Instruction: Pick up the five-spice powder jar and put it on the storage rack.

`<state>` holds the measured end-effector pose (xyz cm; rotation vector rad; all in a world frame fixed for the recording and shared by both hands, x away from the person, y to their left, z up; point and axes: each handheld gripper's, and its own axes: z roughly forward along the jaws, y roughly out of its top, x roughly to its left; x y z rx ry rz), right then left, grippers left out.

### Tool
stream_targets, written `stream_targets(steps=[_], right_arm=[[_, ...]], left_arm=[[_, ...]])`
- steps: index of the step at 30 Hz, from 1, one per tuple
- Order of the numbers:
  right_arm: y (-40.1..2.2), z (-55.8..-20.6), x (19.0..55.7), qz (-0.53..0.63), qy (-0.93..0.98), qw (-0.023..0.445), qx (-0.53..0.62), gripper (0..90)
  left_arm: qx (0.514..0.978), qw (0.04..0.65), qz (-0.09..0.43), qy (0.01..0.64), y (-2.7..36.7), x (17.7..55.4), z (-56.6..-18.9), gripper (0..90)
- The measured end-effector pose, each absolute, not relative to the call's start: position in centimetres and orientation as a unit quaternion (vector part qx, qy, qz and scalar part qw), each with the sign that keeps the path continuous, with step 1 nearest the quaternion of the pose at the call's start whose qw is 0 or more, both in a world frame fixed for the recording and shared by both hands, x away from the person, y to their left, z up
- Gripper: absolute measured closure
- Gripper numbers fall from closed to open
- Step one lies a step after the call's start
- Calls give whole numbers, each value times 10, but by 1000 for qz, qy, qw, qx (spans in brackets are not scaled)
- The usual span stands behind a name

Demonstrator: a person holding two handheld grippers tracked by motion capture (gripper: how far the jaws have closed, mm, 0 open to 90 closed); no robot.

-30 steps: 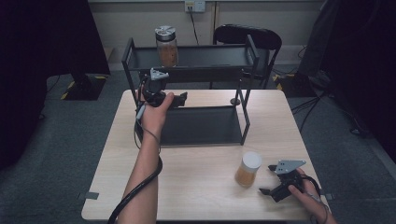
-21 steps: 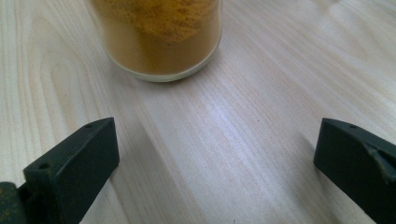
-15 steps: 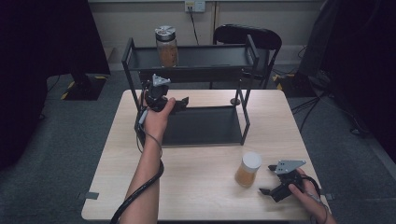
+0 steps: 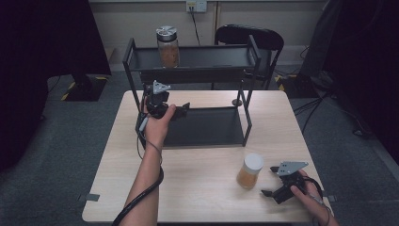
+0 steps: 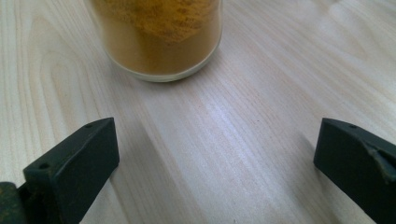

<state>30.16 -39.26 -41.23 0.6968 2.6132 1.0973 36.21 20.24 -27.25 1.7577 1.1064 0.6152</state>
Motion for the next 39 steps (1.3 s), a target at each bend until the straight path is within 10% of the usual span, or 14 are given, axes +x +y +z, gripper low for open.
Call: stream_targets(steps=[39], right_arm=[[-393, -412, 302, 373, 890, 111, 237, 0]], left_arm=[[724, 463, 201, 471, 209, 361, -343, 25]])
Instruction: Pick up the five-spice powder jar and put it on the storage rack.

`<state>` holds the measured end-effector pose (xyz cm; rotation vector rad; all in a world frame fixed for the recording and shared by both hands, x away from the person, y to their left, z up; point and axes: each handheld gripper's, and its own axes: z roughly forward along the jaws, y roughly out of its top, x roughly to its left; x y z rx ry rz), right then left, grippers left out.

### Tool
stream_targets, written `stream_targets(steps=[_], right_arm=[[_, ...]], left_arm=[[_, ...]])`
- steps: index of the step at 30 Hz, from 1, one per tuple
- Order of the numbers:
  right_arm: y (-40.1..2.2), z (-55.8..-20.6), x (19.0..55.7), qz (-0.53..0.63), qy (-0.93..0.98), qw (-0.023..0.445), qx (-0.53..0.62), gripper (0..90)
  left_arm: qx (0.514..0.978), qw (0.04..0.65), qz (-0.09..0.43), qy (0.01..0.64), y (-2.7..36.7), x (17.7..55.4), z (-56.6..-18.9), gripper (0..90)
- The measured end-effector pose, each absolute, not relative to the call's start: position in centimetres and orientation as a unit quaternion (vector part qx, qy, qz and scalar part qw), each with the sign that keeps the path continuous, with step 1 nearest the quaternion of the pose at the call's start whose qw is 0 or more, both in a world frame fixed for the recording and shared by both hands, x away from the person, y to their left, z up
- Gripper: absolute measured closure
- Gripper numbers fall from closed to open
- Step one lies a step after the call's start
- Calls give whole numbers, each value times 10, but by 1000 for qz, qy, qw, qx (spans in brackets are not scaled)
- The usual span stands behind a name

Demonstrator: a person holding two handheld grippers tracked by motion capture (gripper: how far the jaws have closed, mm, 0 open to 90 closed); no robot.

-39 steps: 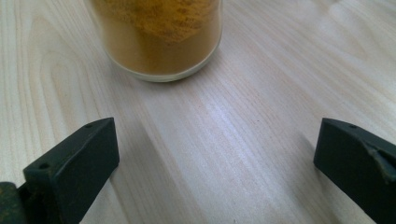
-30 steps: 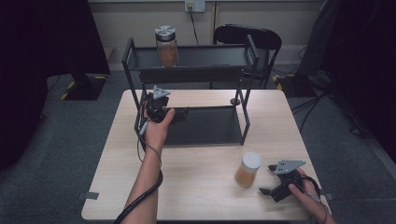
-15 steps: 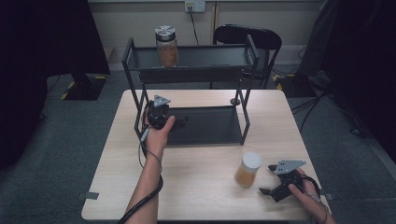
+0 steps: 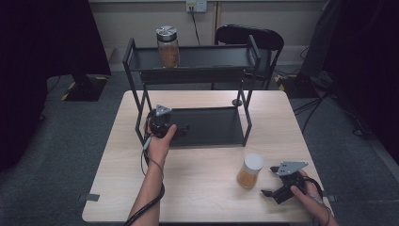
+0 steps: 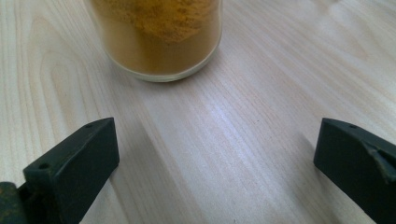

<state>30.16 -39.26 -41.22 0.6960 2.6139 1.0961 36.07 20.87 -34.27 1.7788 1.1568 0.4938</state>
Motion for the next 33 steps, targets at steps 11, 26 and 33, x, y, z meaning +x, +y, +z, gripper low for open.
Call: stream_targets(steps=[11, 26, 33], right_arm=[[-393, -412, 302, 373, 890, 111, 237, 0], [-393, -412, 302, 373, 890, 111, 237, 0], [-393, -412, 302, 373, 890, 111, 237, 0]], left_arm=[[729, 471, 181, 463, 213, 356, -360, 24], [758, 461, 162, 432, 216, 347, -379, 24], [771, 455, 145, 421, 218, 336, -384, 24]])
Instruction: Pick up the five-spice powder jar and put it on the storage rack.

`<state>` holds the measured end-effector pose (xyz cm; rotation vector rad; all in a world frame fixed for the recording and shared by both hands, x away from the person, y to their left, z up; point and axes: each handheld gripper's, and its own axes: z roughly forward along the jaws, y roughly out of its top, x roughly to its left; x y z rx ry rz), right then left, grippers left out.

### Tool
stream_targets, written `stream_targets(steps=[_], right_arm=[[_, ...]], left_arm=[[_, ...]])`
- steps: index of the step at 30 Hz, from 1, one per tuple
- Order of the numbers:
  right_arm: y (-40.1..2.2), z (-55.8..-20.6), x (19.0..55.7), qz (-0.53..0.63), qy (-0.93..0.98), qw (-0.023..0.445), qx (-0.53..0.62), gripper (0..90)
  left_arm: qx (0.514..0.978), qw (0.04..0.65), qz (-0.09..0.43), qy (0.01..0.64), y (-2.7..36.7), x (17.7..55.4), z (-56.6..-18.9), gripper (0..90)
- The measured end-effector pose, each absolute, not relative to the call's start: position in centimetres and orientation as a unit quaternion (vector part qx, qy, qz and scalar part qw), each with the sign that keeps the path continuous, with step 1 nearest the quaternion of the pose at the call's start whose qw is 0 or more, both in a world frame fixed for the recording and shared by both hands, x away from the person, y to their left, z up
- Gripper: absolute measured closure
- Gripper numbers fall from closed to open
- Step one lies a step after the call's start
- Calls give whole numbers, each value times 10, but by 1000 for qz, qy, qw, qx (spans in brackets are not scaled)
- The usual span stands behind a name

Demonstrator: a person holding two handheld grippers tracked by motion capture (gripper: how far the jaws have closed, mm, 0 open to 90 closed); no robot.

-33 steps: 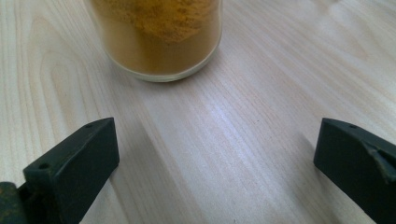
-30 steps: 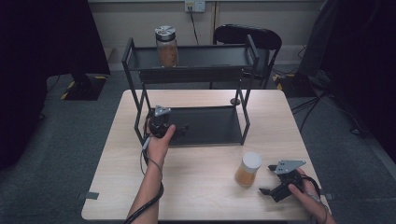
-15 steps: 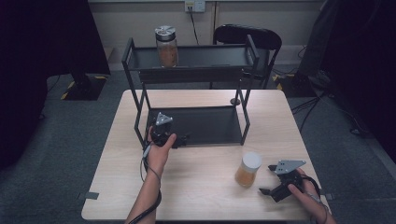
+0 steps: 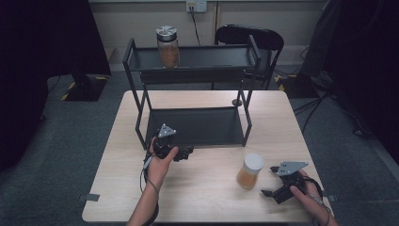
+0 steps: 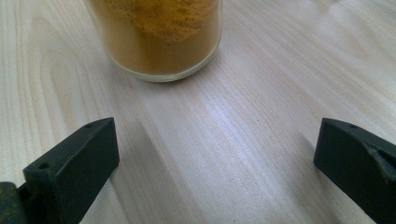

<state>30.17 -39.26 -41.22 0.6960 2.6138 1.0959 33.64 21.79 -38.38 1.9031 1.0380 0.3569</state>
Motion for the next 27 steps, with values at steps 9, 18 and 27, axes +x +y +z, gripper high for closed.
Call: stream_targets(steps=[9, 18, 27], right_arm=[[-393, -412, 302, 373, 890, 111, 237, 0], [-393, -412, 302, 373, 890, 111, 237, 0], [-393, -412, 302, 373, 890, 111, 237, 0]], left_arm=[[789, 443, 131, 404, 217, 325, -388, 24], [794, 434, 120, 410, 215, 312, -403, 24], [800, 414, 121, 418, 216, 302, -405, 25]])
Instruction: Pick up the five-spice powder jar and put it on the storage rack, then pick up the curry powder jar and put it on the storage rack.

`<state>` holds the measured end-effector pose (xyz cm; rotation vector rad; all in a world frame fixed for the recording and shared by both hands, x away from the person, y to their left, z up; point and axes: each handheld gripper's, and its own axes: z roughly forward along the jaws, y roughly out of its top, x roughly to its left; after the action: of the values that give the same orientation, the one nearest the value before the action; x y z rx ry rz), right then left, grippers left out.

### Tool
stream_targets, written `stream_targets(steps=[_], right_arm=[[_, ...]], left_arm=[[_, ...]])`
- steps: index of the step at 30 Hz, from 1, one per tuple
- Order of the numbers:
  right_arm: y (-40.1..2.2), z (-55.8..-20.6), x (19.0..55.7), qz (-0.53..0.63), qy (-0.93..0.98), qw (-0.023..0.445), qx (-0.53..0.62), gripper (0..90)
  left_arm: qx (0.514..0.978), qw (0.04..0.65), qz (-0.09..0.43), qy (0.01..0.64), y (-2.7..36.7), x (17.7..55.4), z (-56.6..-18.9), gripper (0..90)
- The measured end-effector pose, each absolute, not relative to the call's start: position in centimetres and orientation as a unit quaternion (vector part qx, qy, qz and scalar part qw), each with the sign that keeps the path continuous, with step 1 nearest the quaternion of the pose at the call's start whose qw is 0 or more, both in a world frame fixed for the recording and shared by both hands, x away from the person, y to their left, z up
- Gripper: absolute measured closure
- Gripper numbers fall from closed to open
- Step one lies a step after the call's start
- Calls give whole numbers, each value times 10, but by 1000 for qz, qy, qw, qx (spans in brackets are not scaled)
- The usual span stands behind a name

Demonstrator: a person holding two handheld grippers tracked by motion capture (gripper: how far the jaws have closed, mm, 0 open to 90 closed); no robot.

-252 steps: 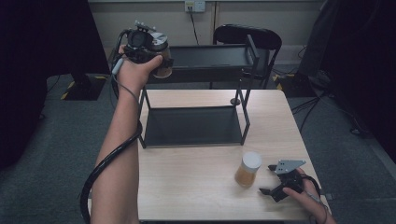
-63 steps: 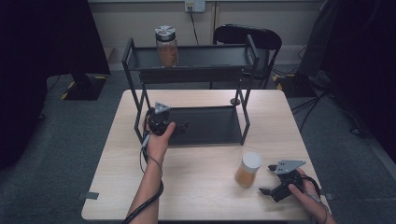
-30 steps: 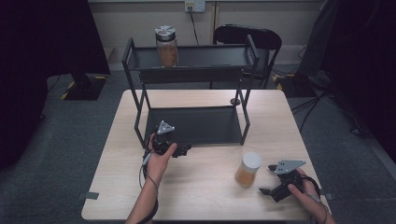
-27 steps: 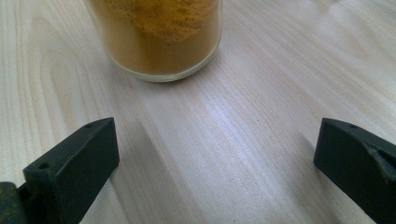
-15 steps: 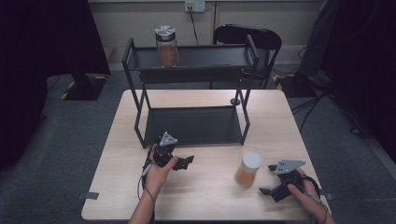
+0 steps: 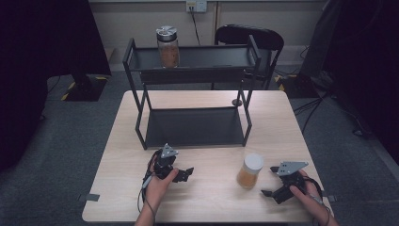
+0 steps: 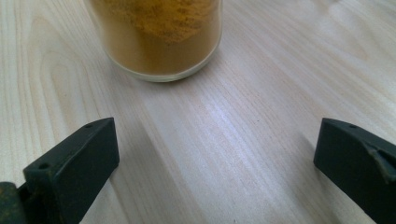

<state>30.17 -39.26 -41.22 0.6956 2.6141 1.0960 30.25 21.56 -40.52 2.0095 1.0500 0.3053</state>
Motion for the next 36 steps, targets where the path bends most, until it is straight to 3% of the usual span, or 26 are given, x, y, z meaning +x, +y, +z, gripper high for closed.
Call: stream_targets(steps=[12, 20, 36], right_arm=[[-392, -412, 301, 373, 890, 112, 238, 0], [-392, -412, 301, 372, 890, 112, 238, 0], [-392, -412, 302, 372, 890, 111, 238, 0]], left_arm=[[818, 361, 137, 425, 205, 290, -408, 27], [823, 354, 176, 407, 198, 274, -419, 12], [822, 353, 176, 412, 197, 273, -418, 0]])
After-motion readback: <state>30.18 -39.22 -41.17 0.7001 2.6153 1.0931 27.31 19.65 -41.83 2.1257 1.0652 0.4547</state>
